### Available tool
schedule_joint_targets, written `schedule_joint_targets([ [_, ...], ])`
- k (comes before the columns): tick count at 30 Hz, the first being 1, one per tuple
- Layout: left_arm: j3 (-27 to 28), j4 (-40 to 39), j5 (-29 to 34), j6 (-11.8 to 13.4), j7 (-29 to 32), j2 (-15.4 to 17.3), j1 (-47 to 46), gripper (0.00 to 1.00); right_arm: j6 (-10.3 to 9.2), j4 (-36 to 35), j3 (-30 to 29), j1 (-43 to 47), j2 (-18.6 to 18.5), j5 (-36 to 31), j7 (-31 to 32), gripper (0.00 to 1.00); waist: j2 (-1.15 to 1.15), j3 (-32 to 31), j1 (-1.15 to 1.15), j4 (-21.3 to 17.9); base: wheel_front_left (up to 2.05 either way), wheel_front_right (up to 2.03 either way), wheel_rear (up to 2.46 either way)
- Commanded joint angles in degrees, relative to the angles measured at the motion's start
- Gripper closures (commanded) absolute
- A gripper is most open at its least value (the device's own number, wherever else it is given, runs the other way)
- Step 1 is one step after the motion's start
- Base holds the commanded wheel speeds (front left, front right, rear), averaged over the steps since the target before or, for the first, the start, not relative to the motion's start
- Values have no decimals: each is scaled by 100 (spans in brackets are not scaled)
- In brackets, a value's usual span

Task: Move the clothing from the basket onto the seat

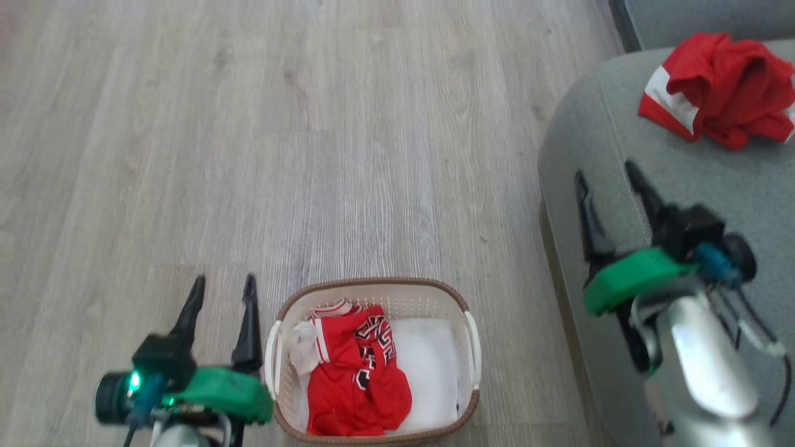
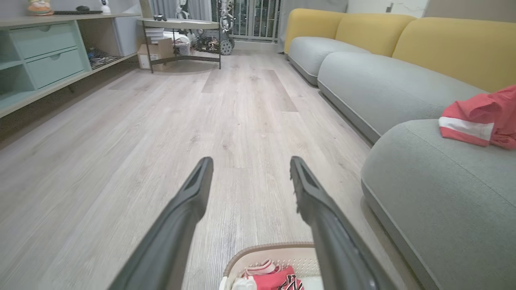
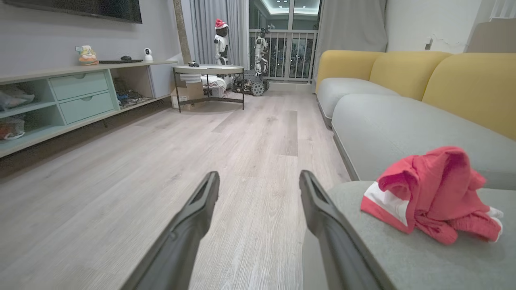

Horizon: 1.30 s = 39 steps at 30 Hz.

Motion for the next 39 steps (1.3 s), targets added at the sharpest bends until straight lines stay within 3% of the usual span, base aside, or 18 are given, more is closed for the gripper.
schedule_joint_targets([
  [1, 305, -209, 44, 7, -71, 81, -21, 0, -1, -298, 129, 91, 89, -112, -37, 0, 0, -106, 0, 55, 0, 0, 0],
  [7, 542, -283, 134, -57, -71, -37, 416, 0, -1, -748, 26, 755, 185, -177, -37, 0, 0, -326, 0, 108, 0, 0, 0],
  [16, 870, -342, 274, -216, -71, -195, 744, 0, -1, -1364, -10, 1567, 191, 227, -37, 0, 0, -482, 0, 152, 0, 0, 0],
  [39, 1145, -162, 564, -548, -71, -433, 788, 0, -1, -1451, 114, 1726, 193, 347, -37, 0, 0, -528, 0, 148, 0, 0, 0],
])
